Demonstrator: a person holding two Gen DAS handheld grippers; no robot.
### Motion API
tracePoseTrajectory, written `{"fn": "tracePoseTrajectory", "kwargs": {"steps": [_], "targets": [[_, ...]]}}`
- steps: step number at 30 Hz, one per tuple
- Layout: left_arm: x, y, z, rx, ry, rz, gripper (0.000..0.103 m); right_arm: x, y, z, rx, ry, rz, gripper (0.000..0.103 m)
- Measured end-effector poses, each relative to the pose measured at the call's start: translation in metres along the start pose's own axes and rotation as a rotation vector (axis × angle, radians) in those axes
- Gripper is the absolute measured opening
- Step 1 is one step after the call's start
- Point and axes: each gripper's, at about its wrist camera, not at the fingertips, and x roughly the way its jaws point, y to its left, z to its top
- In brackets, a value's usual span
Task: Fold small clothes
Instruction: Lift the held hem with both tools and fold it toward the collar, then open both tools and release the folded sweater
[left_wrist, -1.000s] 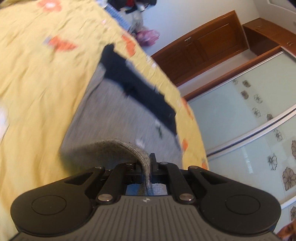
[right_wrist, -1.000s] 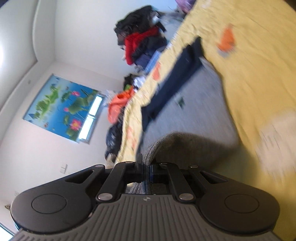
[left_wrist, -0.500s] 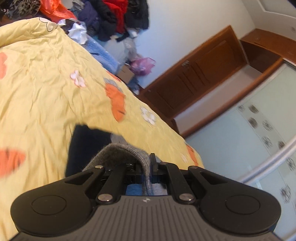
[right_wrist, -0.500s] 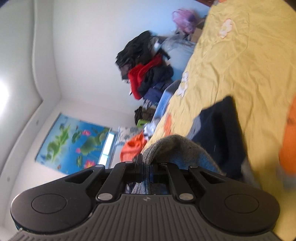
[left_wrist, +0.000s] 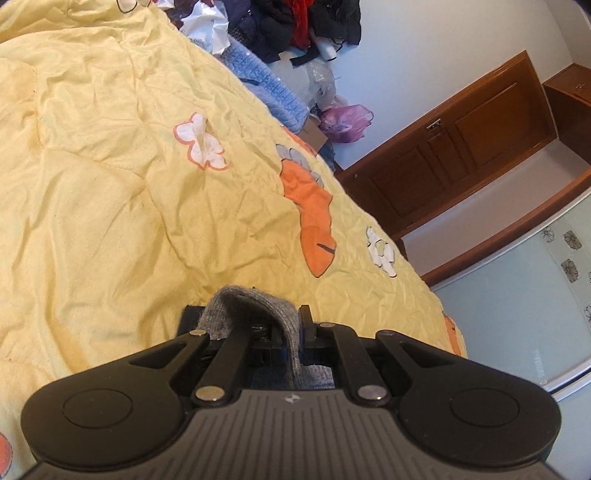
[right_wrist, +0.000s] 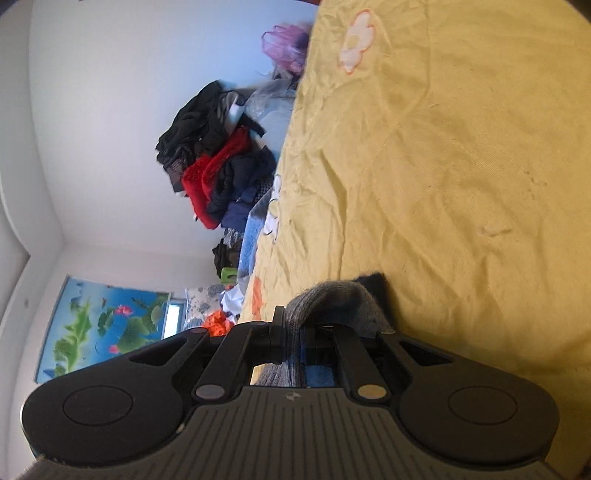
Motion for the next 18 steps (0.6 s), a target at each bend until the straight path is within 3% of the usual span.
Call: {"fn": "tracePoseTrajectory", "kwargs": {"steps": [1, 2, 3, 4, 5, 7, 8, 10, 14, 18], "targets": [[0.001, 0.003, 0.003, -0.025, 0.015, 0.017, 0.008, 0.001, -0.003, 0.002, 0.012, -0.011, -0.019, 0.034], [0.001, 0.007, 0.008, -0.070, 0.036, 0.012, 0.013, 0.003, -0.006, 0.004, 0.032, -0.020, -0.028, 0.052], [-0.002, 0.013, 0.014, -0.126, 0.039, -0.010, 0.016, 0.003, -0.008, 0.005, 0.052, -0.033, 0.011, 0.064], [-0.011, 0.020, 0.020, -0.187, 0.011, -0.033, 0.029, 0.000, -0.007, 0.006, 0.072, -0.053, 0.035, 0.071], [-0.025, 0.024, 0.024, -0.232, -0.044, -0.043, 0.056, -0.006, -0.001, 0.007, 0.071, -0.084, 0.036, 0.082], [-0.058, 0.021, 0.025, -0.232, -0.175, -0.012, 0.088, -0.020, 0.018, 0.008, 0.006, -0.132, 0.031, 0.086], [-0.075, 0.016, 0.021, -0.196, -0.228, 0.013, 0.089, -0.026, 0.027, 0.006, -0.037, -0.127, 0.033, 0.086], [-0.097, 0.006, 0.009, -0.115, -0.243, 0.078, 0.089, -0.041, 0.045, -0.003, -0.144, -0.117, 0.009, 0.086], [-0.130, 0.005, -0.052, -0.012, -0.228, 0.182, 0.089, -0.081, 0.065, -0.044, -0.427, -0.106, -0.158, 0.086], [-0.164, 0.027, -0.126, -0.048, -0.211, 0.166, 0.089, -0.130, 0.045, -0.094, -0.530, -0.063, -0.293, 0.086]]}}
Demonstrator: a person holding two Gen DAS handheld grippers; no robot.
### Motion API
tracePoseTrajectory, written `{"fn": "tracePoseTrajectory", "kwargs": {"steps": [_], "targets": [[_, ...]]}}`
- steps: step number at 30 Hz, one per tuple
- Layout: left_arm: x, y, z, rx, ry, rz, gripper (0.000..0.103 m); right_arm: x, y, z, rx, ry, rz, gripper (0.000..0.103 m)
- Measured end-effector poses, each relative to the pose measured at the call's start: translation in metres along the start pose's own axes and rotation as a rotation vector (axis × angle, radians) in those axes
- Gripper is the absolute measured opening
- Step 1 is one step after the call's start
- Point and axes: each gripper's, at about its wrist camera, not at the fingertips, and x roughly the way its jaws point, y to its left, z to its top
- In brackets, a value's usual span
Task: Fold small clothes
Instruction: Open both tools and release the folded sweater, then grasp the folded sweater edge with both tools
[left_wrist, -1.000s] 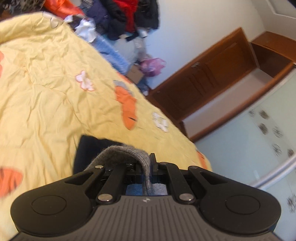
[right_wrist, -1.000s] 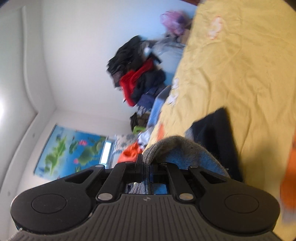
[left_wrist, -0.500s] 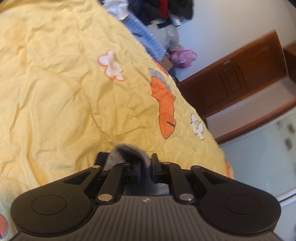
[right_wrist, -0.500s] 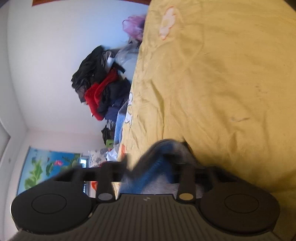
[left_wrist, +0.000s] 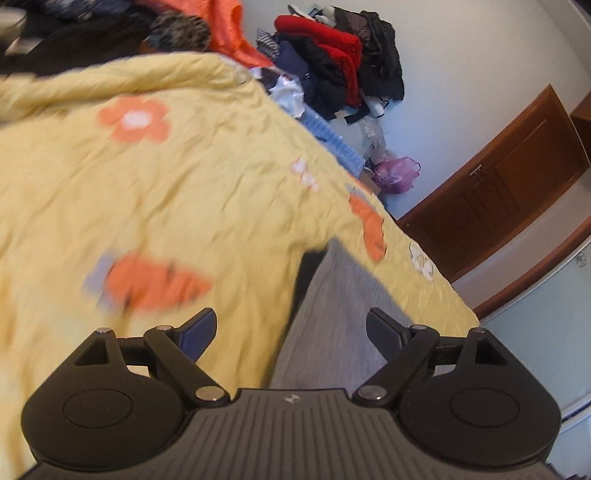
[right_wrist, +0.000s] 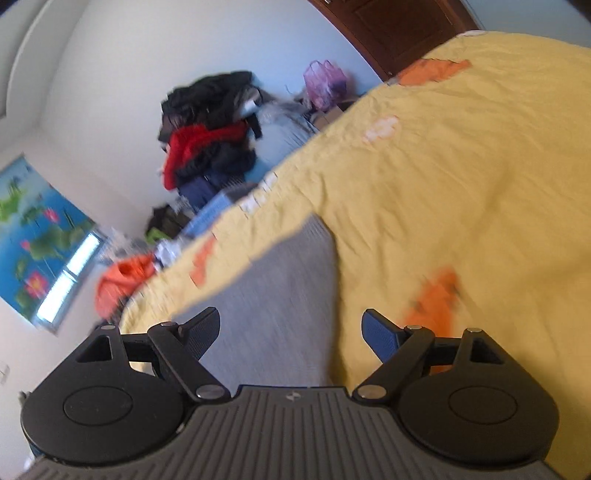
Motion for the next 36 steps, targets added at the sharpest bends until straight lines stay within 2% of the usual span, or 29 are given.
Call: {"fn": "tracePoseTrajectory", "kwargs": {"steps": [4, 6, 9, 11, 13, 16, 19, 21, 22, 23, 24, 25, 26, 30, 36], "targets": [[-0.018, 0.031, -0.044, -0.122, 0.054, -0.049, 0.089, -0.037, -0.016, -0.047, 0.059, 0.026, -0.018, 0.085], [-0.016, 0.037, -0.059, -0.169, 0.081, -0.080, 0.089, -0.043, -0.019, -0.067, 0.121, 0.040, 0.009, 0.085], [-0.014, 0.034, -0.071, -0.235, 0.033, -0.137, 0.092, -0.033, -0.006, -0.086, 0.139, 0.034, 0.053, 0.085], [-0.005, 0.030, -0.075, -0.296, 0.026, -0.182, 0.092, -0.020, 0.005, -0.087, 0.145, 0.019, 0.056, 0.085], [0.005, 0.026, -0.075, -0.316, 0.010, -0.221, 0.092, -0.006, 0.013, -0.084, 0.196, -0.014, 0.072, 0.085], [0.014, 0.016, -0.073, -0.307, -0.010, -0.189, 0.092, 0.012, 0.017, -0.079, 0.234, -0.067, 0.056, 0.076], [0.022, 0.007, -0.071, -0.265, -0.019, -0.143, 0.089, 0.029, 0.017, -0.076, 0.246, -0.075, 0.035, 0.061], [0.028, 0.006, -0.070, -0.246, -0.018, -0.115, 0.066, 0.037, 0.015, -0.076, 0.249, -0.064, 0.020, 0.045], [0.032, 0.008, -0.070, -0.246, -0.004, -0.103, 0.047, 0.040, 0.013, -0.075, 0.255, -0.061, 0.009, 0.040], [0.036, 0.012, -0.070, -0.255, -0.002, -0.085, 0.028, 0.044, 0.011, -0.075, 0.261, -0.054, 0.004, 0.031], [0.040, 0.016, -0.069, -0.261, 0.007, -0.061, 0.019, 0.048, 0.008, -0.076, 0.271, -0.047, 0.003, 0.021], [0.043, 0.017, -0.068, -0.262, 0.026, -0.049, 0.009, 0.051, 0.006, -0.077, 0.282, -0.040, 0.000, 0.016], [0.044, 0.018, -0.067, -0.262, 0.031, -0.046, 0.009, 0.053, 0.003, -0.077, 0.290, -0.034, 0.000, 0.012], [0.037, 0.002, -0.064, -0.171, 0.030, -0.003, 0.006, 0.053, 0.004, -0.075, 0.302, -0.035, 0.016, 0.014], [0.012, -0.015, -0.058, -0.128, -0.004, -0.046, 0.006, 0.042, 0.011, -0.066, 0.311, -0.042, 0.069, 0.014]]}}
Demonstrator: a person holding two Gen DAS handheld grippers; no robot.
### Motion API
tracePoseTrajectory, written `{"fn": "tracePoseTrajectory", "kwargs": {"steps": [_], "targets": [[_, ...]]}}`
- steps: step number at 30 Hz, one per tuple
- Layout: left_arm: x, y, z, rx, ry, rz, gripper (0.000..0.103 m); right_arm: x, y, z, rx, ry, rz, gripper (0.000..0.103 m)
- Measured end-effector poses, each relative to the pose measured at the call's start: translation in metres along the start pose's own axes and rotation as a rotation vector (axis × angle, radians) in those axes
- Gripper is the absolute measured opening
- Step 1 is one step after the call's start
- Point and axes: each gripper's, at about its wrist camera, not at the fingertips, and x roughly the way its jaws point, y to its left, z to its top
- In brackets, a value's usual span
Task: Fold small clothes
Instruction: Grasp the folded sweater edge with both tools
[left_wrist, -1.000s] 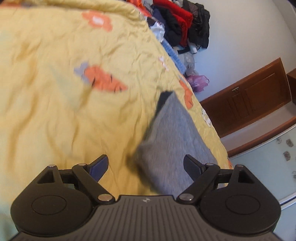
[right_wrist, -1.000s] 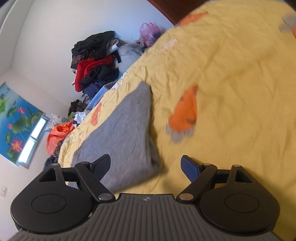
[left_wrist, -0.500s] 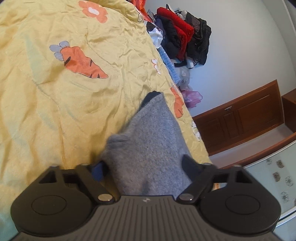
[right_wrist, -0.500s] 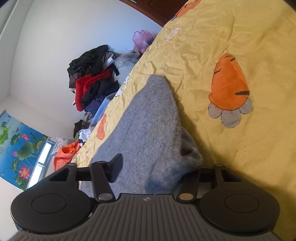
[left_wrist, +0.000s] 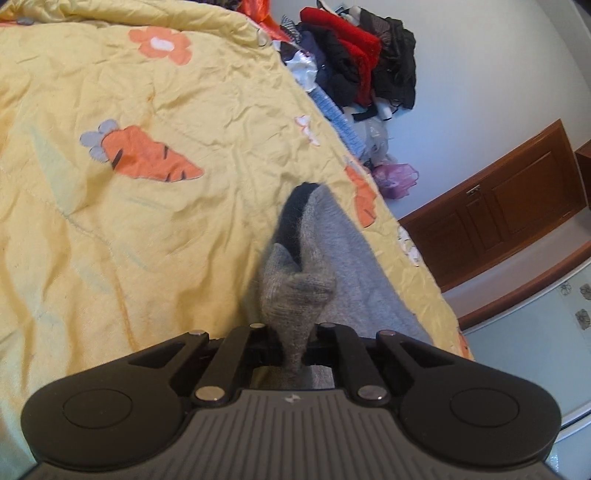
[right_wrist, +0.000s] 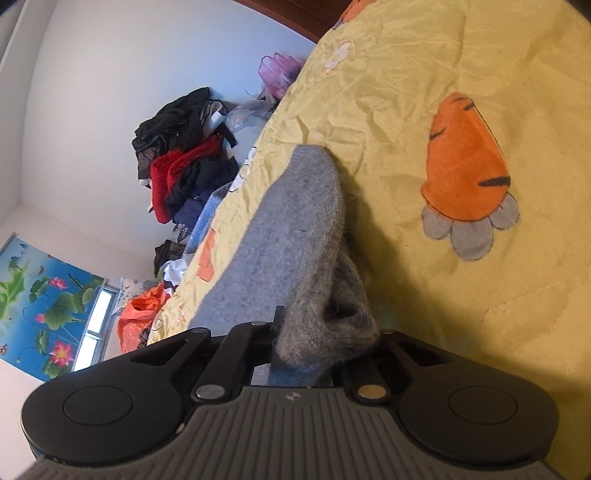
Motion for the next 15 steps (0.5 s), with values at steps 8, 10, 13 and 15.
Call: {"fn": "tracePoseTrajectory", "kwargs": {"steps": [8, 10, 13, 15], "targets": [[-0.045, -0.010, -0.006, 0.046, -0.013, -0.071, 0.005, -0.025, 0.020, 0.004, -0.056, 0.039, 0.045, 0.014], [-0.055, -0.005, -0.010, 0.060, -0.012, -0.073, 0.004, -0.036, 0.021, 0.001, -0.070, 0.053, 0.055, 0.014], [-0.055, 0.007, -0.016, 0.072, 0.002, -0.050, 0.004, -0.045, 0.017, -0.003, -0.079, 0.062, 0.049, 0.014], [-0.050, 0.016, -0.019, 0.051, -0.004, -0.029, 0.004, -0.042, 0.011, -0.004, -0.073, 0.059, 0.029, 0.014]]}}
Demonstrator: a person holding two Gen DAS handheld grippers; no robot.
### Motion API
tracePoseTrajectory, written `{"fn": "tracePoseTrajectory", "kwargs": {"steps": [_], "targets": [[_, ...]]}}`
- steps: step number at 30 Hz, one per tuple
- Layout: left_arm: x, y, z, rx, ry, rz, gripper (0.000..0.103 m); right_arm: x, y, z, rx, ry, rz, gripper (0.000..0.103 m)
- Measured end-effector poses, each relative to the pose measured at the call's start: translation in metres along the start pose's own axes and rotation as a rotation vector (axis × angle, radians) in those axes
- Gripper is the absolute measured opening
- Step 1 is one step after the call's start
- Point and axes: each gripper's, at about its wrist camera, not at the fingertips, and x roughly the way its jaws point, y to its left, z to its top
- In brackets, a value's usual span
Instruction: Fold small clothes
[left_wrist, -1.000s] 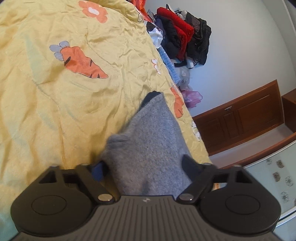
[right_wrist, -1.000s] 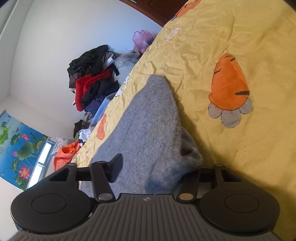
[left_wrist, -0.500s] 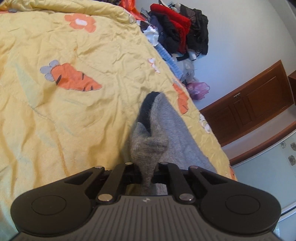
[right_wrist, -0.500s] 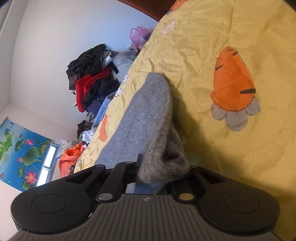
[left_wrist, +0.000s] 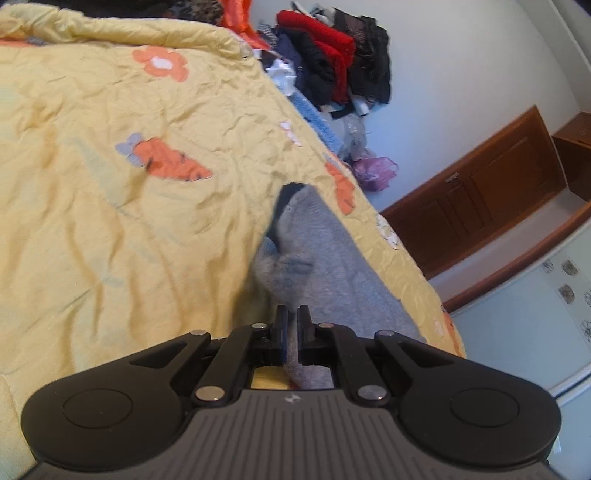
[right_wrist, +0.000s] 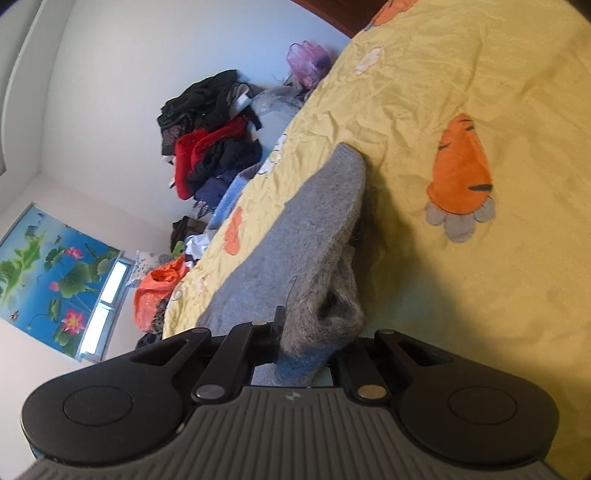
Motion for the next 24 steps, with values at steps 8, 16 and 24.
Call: {"fn": "tracePoseTrajectory", "kwargs": {"steps": [8, 16, 24], "targets": [[0.023, 0.023, -0.003, -0.091, 0.025, 0.024, 0.044, 0.010, -0.006, -0.005, 0.003, -0.002, -0.041, 0.047], [0.025, 0.015, -0.006, -0.209, -0.044, 0.003, 0.069, 0.015, -0.020, -0.010, 0.062, -0.007, -0.048, 0.050], [0.013, 0.025, -0.025, -0.240, -0.084, 0.021, 0.069, 0.001, -0.025, -0.019, 0.058, -0.010, -0.031, 0.047]]}}
